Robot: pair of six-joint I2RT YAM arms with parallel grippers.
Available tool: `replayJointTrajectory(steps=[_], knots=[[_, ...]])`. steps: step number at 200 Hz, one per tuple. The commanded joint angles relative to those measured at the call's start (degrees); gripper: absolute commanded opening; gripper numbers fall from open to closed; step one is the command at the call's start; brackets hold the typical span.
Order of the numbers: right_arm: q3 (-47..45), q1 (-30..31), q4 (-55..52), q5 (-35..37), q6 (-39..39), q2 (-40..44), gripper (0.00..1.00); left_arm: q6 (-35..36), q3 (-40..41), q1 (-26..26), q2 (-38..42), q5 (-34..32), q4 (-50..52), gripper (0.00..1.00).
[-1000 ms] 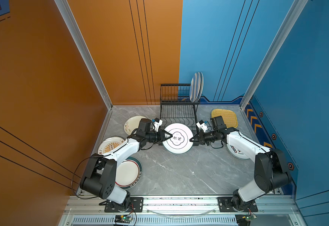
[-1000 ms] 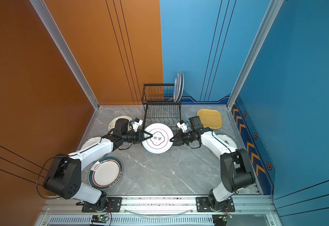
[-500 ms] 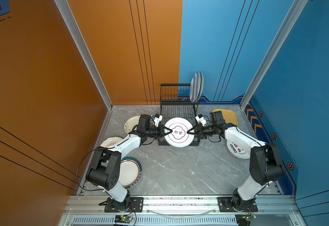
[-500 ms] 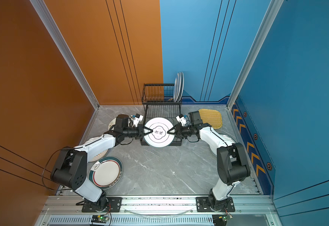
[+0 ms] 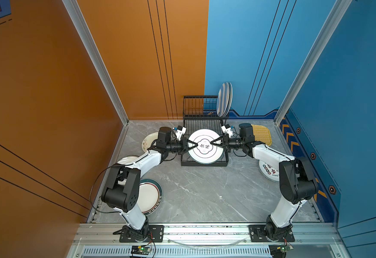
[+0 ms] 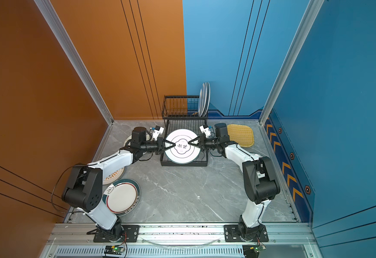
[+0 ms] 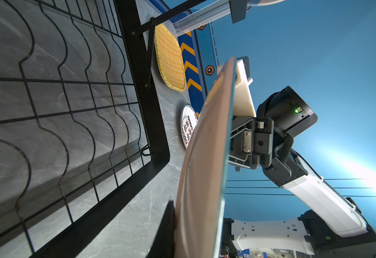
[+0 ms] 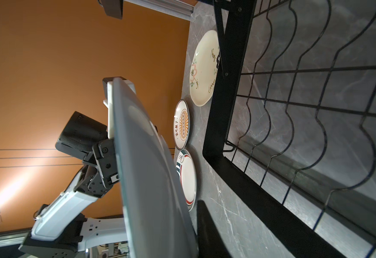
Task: Load plates into a dish rack
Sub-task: Pick up the plate from the bottom-center of the table.
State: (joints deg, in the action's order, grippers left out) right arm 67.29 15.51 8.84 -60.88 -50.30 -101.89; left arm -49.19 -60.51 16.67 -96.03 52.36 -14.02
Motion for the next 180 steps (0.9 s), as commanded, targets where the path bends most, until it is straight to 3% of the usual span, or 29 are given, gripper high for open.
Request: replayJointTrajectory(steps=[1,19,48,76,114,180], knots=[[1.65,0.75,5.10,-2.92,-2.08,0.63,0.10,0.41,-1.14,0.43,-0.39,2.85,-1.45,0.00],[1.91,0.51,3.59,-2.78,-1.12,1.12,0.00,0.49,-0.88,-0.18,-0.15,2.39,-1.45,0.12],[3.96,0.36,-5.56,0.35,4.84,2.85,0.00,0.43,-0.50,-1.42,0.53,1.92,-1.46,0.39],[8.60,0.40,-20.46,8.29,13.36,5.68,0.00,0.64,0.61,-2.77,1.79,1.06,-1.47,0.57],[15.68,1.49,-35.22,20.58,20.80,8.85,0.00,2.46,1.10,-3.97,3.31,-0.53,1.26,0.66],[35.19,5.77,-52.30,45.04,25.74,8.81,0.00,10.90,-1.20,-4.94,5.74,-5.83,12.72,0.70]])
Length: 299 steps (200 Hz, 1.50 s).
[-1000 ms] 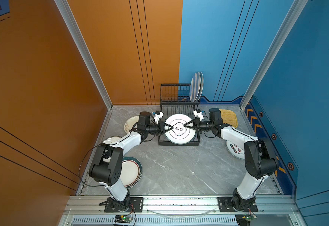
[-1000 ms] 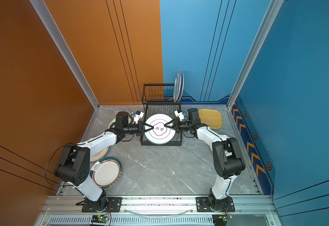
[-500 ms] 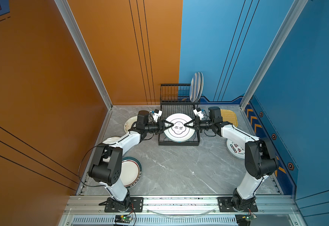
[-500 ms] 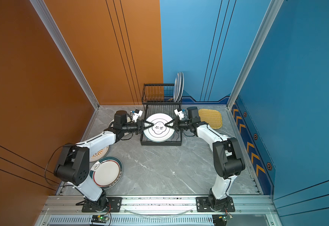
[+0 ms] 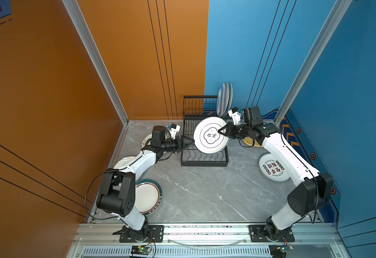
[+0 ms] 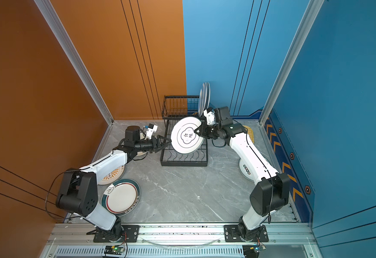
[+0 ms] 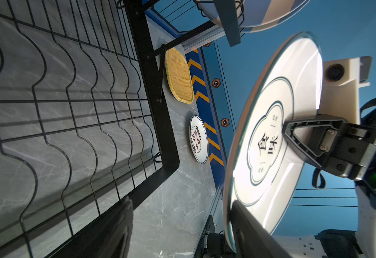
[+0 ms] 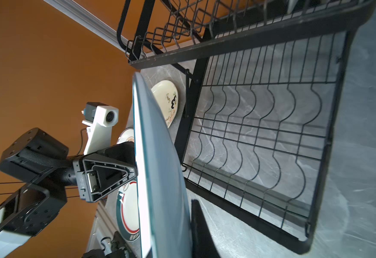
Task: Load plates into a dish rack
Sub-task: Pick up the plate from the bottom-center of the table, then place the plate on the dish rack.
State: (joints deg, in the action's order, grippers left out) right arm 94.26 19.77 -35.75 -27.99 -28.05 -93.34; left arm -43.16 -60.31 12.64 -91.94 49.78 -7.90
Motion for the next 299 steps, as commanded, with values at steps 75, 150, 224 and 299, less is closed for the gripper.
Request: replayJointTrajectory(steps=[75,150,224,299], knots=[[39.63,9.92,-14.94,46.39,9.10,-12.78,0.00,11.20,-3.06,-1.29,3.59,-11.52,15.42,0.74],[50.86,13.19,-1.56,69.76,21.18,-24.33,0.00,12.39,-3.41,-1.05,4.49,-14.40,17.13,0.81],[50.81,13.63,13.75,76.62,27.13,-30.41,0.00,13.00,-3.72,-1.22,4.25,-14.80,17.31,0.85],[50.87,13.36,19.04,79.30,28.23,-35.56,0.00,13.69,-3.09,-2.14,4.50,-14.09,17.31,0.90]])
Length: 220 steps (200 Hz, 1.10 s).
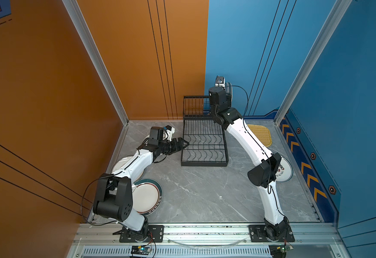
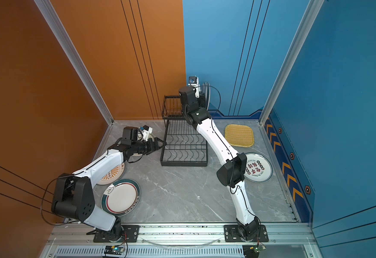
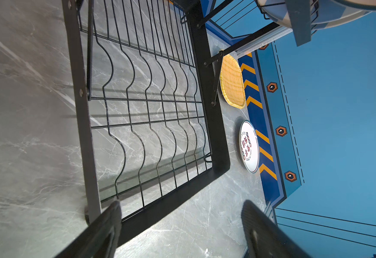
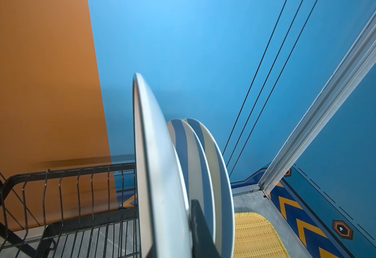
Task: Load plates into a dish rack
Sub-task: Place the plate on the dish rack.
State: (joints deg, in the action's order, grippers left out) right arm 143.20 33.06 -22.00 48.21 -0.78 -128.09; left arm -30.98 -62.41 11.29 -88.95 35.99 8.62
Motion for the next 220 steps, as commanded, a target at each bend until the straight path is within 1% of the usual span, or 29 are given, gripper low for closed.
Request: replayJointTrajectory(steps=[1,86,132,141,161,191,220], knots=[[1.92,0.07,5.29,3.11,0.95,-0.87,0.00,1.53,-0.97,-0.85,1.50,-0.26,0.78,0.90],[1.92,-0.80,5.24,4.92,0.30,-4.61,0.00,2.01,0.16,-1.91,2.30,0.56,0.83,0.92],[1.91,-1.66,3.75,3.48,-1.52,-5.60,0.00,2.06,0.80,-2.02,2.74,0.38,0.78,0.92],[1.98,-1.85,3.13,2.98,-2.17,-5.67,0.04,2.02,0.83,-2.00,2.81,0.32,0.69,0.93],[1.96,-1.95,2.32,2.11,-2.87,-5.69,0.08,1.96,0.96,-1.98,2.90,0.14,0.69,0.93],[1.96,-1.95,1.87,1.82,-2.82,-5.25,0.22,1.87,0.98,-1.93,3.14,-0.21,0.67,0.94],[1.89,-1.86,1.30,1.63,-2.69,-4.40,0.32,1.69,1.41,-1.89,3.67,-0.84,0.69,0.95]])
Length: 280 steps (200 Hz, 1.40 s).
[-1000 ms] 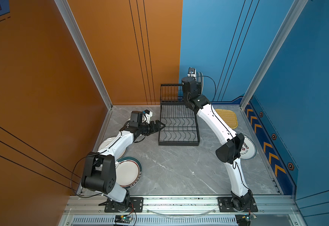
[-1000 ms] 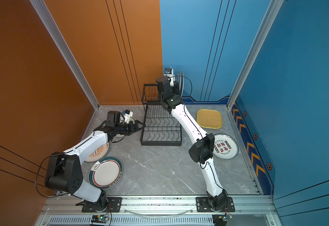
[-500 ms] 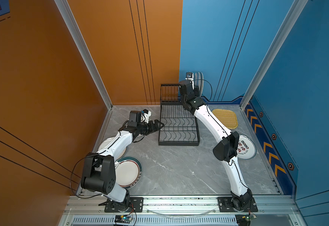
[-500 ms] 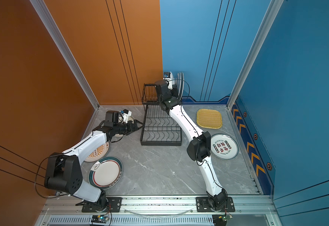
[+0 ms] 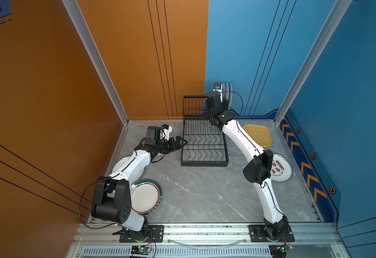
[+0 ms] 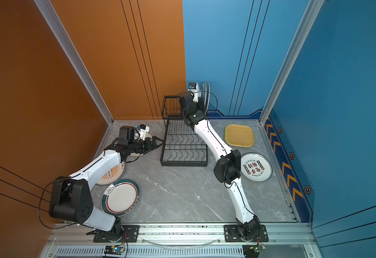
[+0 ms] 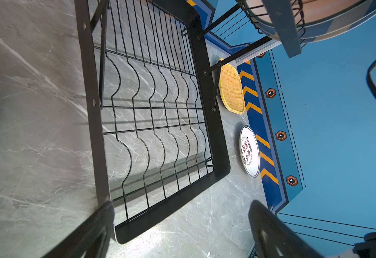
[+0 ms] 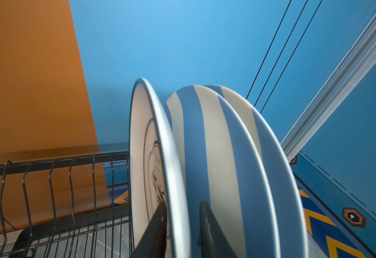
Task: Load plates into a dish rack
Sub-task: Place the plate on the dish rack, then move the plate to the bottom-center of the table.
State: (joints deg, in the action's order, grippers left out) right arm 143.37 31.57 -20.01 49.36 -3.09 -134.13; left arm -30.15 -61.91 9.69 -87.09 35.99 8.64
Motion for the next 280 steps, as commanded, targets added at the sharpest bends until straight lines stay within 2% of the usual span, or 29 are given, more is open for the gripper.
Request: replayJointTrajectory(steps=[1,67,75,118,153,189,234,280], knots=[[1.68,-0.37,-0.66,0.47,-0.40,1.65,0.32,0.83,0.95,-0.34,1.87,-0.83,0.67,0.95],[1.54,0.76,-3.96,-0.98,-0.60,5.73,0.53,0.43,2.50,-0.57,5.37,-5.43,1.64,0.97],[1.32,0.99,-4.69,-1.23,-0.89,6.43,0.56,0.39,4.37,-0.63,6.00,-6.45,4.18,0.98],[-4.08,2.31,-6.83,-2.63,-3.23,12.22,0.69,1.06,5.15,-1.62,9.30,-14.75,11.37,0.99],[-10.04,3.17,-10.63,-5.23,-6.58,18.86,0.80,0.49,6.15,-2.64,12.33,-24.25,19.15,1.00],[-18.51,3.28,-15.73,-12.03,-12.52,25.52,0.89,-1.72,8.67,-4.93,16.21,-33.69,25.59,0.99],[-34.08,3.15,-16.20,-25.16,-18.87,34.77,0.99,-4.63,10.53,-8.12,19.62,-42.64,32.89,0.99],[-44.37,2.18,-16.14,-34.16,-20.81,40.27,1.00,-7.96,13.46,-16.12,21.09,-44.40,35.47,0.99]])
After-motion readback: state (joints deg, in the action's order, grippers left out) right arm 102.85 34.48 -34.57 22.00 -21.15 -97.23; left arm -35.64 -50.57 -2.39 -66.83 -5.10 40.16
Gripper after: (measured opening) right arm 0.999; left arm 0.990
